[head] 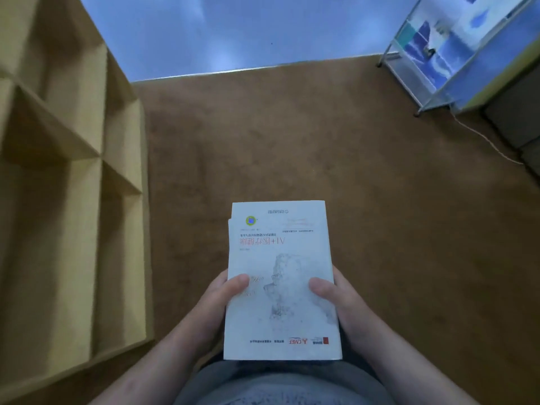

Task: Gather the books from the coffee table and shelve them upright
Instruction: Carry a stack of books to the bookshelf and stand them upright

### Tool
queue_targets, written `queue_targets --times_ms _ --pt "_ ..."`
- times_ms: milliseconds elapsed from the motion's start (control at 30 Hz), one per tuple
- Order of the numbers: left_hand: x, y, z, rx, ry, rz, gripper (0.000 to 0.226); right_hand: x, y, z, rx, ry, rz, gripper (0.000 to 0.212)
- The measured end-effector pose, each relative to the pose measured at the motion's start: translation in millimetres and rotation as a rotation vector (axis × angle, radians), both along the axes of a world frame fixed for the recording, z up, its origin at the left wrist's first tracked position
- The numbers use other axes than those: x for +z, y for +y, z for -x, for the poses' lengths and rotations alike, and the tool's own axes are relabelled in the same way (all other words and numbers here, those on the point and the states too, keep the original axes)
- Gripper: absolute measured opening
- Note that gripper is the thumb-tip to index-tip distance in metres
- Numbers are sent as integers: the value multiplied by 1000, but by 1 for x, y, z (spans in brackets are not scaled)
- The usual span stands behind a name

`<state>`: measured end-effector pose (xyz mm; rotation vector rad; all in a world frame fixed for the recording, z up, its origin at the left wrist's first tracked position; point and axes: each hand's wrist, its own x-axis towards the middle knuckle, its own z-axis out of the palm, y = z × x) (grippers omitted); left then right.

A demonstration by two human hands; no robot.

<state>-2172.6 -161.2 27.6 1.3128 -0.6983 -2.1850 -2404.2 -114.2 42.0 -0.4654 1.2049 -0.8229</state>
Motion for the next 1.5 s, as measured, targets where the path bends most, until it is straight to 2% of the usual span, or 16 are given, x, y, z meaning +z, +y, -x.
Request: queue_targets --times_ms 100,200,367,433,533,667,733,867,1067,1233,1367,1500 --pt "1 -20 0 156 -21 -10 84 1 -57 4 128 -25 3 62" --pt "8 -38 6 312 -27 -17 86 4 -112 6 264 -30 14 62" --pt "24 -60 23 595 24 -38 63 11 -200 4 541 -29 45 64" --pt "29 -65 27 702 45 -68 62 13 -229 -3 656 -27 62 68" --pt "38 -69 30 877 36 -73 65 16 -258 -21 826 -45 80 77" --pt "46 -67 22 1059 59 -76 71 16 -284 -57 1019 -75 66 72" --pt "48 -66 13 1124 48 -82 60 16 -293 -80 1100 -66 57 77" --pt "50 -64 -16 1225 7 -76 54 13 -304 -131 1202 -55 44 81" --pt "47 -68 -76 1357 -36 -74 62 18 -323 -211 1304 -81 8 62" --pt "53 -81 -132 1414 -85 -67 60 23 -343 -282 1380 -93 76 78" --pt "59 -97 -175 1498 -88 -68 59 36 -362 -338 1400 -66 122 62" --pt "70 -126 -214 1563 -180 26 34 46 -390 -396 1458 -37 183 53"
